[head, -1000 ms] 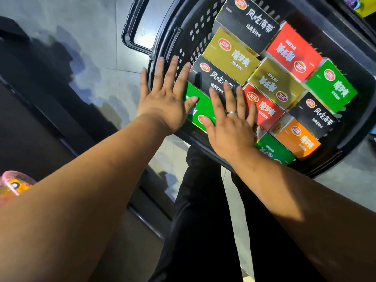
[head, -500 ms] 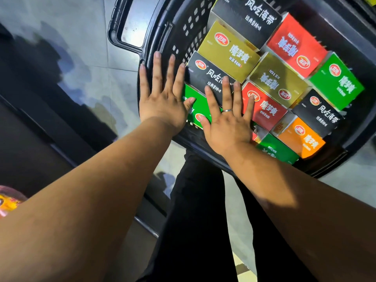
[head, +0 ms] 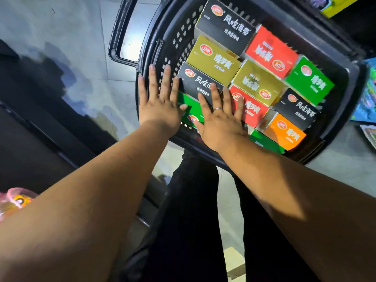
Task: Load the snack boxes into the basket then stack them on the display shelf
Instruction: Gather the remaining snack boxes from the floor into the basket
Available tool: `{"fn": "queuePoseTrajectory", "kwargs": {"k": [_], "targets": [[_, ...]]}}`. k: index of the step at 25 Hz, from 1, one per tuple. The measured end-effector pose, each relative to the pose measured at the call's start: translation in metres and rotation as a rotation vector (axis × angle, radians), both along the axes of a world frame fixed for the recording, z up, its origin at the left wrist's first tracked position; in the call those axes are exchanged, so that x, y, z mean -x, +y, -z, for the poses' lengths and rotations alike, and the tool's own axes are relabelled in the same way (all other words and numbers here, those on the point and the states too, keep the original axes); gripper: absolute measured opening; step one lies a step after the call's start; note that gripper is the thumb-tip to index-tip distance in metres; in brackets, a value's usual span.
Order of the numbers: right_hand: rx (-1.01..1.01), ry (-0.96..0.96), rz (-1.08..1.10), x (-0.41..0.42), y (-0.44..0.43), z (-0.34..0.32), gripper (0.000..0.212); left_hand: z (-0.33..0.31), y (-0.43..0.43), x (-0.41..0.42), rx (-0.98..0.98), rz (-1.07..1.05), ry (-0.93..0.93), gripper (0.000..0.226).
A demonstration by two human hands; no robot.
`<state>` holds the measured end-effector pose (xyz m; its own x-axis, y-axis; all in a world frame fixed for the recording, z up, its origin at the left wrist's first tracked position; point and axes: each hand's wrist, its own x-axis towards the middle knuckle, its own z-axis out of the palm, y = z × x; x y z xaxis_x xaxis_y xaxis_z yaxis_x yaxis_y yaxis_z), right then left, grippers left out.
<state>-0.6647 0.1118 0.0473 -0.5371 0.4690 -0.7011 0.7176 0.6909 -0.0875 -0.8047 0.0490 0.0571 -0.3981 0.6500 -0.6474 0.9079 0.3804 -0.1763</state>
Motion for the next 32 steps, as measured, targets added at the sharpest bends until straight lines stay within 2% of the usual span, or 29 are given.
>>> {"fn": "queuePoseTrajectory", "kwargs": {"k": [3,7,13,17,19,24,32], "targets": [[-0.025,-0.026,0.066,-0.016,0.014,-0.052,0.079,-0.049,-0.003,0.0,-0.031,0.044,-0.055,0.065],[-0.103,0.009,0.228,-0.035,0.038,-0.15,0.084,-0.145,0.013,-0.007,-0.126,0.041,-0.089,0.067],[-0.294,0.157,0.397,-0.093,0.047,-0.301,0.079,-0.285,0.038,-0.041,-0.268,0.137,-0.139,0.075],[-0.45,0.296,0.501,-0.159,0.026,-0.383,0.07,-0.358,0.039,-0.082,-0.415,0.248,-0.182,0.077],[-0.531,0.292,0.556,-0.196,0.013,-0.412,0.065,-0.387,0.043,-0.11,-0.451,0.308,-0.214,0.078],[-0.624,0.249,0.744,-0.313,-0.017,-0.48,0.071,-0.459,0.057,-0.216,-0.638,0.551,-0.266,0.08],[-0.691,0.256,1.073,-0.531,-0.109,-0.58,0.07,-0.561,0.046,-0.475,-0.729,1.023,-0.503,0.07]]}}
